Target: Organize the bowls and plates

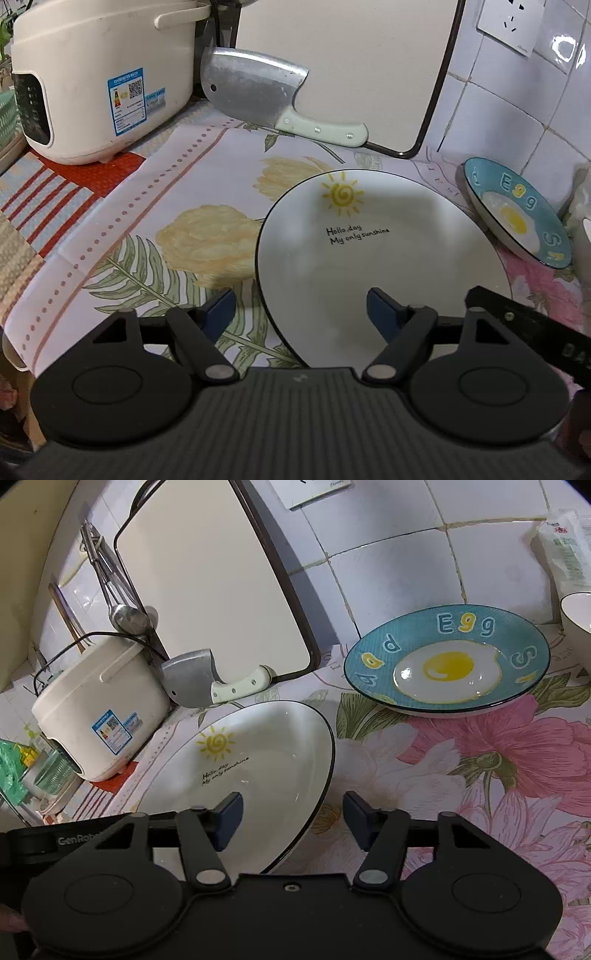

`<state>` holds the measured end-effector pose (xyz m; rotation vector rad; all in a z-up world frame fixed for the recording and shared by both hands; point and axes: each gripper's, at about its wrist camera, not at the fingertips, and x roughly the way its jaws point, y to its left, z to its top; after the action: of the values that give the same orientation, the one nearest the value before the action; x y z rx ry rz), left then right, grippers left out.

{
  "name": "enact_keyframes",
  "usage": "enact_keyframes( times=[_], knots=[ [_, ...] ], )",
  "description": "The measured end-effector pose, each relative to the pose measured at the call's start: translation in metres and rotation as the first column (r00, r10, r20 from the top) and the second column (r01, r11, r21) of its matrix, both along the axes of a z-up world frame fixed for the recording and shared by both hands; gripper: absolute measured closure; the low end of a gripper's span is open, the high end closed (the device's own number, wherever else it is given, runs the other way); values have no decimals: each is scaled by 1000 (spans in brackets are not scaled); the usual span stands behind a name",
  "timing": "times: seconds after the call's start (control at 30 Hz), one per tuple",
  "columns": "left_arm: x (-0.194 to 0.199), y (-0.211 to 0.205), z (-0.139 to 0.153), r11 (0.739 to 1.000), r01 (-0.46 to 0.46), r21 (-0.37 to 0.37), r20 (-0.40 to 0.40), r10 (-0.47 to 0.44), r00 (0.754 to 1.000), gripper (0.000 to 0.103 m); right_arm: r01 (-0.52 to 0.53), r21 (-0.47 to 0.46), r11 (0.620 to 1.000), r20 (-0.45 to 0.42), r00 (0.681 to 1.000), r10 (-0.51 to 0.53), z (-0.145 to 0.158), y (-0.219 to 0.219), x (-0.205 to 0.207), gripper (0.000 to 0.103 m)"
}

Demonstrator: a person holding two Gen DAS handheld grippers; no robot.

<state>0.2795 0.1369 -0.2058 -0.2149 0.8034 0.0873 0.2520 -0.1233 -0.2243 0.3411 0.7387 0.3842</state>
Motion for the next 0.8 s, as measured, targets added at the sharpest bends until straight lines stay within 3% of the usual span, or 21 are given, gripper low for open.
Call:
enact_keyframes(
  times=[0.13, 0.23, 0.27, 0.3, 0.53, 0.8],
  knots=[
    [7, 4, -5, 1000, 4, -22, -77, -6, 997, 56, -10, -19, 1000, -2, 1000, 10, -3, 4, 3, 58],
    [9, 2, -2, 1000, 21, 23, -74, -19, 997, 70, 5, -46, 999, -7, 1000, -5, -5, 5, 7, 72],
    [10, 3, -3, 1000, 16, 19, -75, -15, 997, 71, 11, -56, 998, -12, 1000, -12, -6, 4, 8, 82],
    [10, 4, -4, 1000, 7, 8, -72, -7, 997, 71, 12, -58, 998, -18, 1000, -13, -7, 2, 10, 83],
    [14, 16, -8, 992, -69, -106, -84, 61, 995, 72, 16, 56, 998, -59, 998, -13, -15, -10, 21, 83],
    [20, 19, -4, 992, -55, -116, -128, 40, 991, 73, -21, 44, 999, -117, 993, 26, -8, -10, 30, 85]
  ],
)
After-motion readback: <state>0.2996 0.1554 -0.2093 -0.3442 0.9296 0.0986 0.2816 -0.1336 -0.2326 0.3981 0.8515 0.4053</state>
